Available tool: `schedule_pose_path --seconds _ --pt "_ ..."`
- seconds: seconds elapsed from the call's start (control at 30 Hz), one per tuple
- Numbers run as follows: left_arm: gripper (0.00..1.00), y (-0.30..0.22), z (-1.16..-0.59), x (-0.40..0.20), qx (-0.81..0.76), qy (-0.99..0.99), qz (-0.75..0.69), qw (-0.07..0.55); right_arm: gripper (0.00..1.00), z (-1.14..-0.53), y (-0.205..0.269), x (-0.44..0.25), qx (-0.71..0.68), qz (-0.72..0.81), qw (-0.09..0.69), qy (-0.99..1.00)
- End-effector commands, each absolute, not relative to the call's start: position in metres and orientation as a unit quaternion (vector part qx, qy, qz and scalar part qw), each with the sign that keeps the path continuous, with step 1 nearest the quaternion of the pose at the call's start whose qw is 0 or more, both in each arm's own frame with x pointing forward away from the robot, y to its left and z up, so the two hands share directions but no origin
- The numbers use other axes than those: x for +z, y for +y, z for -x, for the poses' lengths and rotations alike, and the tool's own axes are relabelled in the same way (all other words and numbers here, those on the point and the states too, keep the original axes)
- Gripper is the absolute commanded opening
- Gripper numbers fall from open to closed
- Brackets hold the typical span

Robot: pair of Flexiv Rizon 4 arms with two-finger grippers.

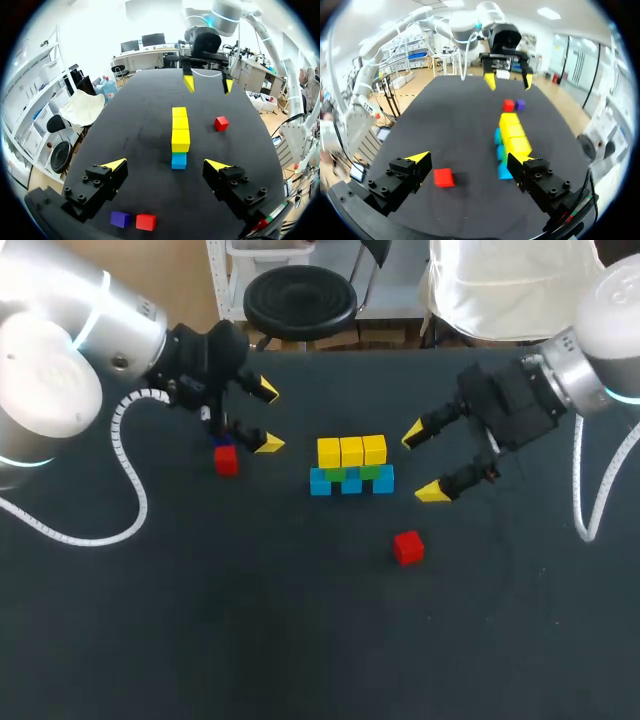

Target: Place the blue cubes, place green cubes on the blue cubes, place the yellow cubes on the green cubes, then place the red cubes on the yellow cubes, and place purple cube on the red cubes.

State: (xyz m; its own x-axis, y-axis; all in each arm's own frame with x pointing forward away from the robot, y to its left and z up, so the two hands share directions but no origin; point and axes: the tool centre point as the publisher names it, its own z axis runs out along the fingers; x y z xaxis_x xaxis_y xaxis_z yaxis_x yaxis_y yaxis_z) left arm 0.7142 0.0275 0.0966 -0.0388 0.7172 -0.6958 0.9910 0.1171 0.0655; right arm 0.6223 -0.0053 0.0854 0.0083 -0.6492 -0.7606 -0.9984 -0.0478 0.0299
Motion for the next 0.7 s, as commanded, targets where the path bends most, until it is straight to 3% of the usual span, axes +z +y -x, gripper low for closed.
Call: schedule_pose_path --seconds 0.03,0.7 --pt "1.00 0.028 -0.715 0.096 -0.229 0.682 -0.625 0.302 1.00 -0.591 -0.011 0.092 0.287 0.643 0.255 0.663" --pt "1.00 0.028 -0.715 0.096 -0.229 0.682 -0.625 0.302 1.00 -0.573 -0.031 0.064 0.326 0.565 0.258 0.712"
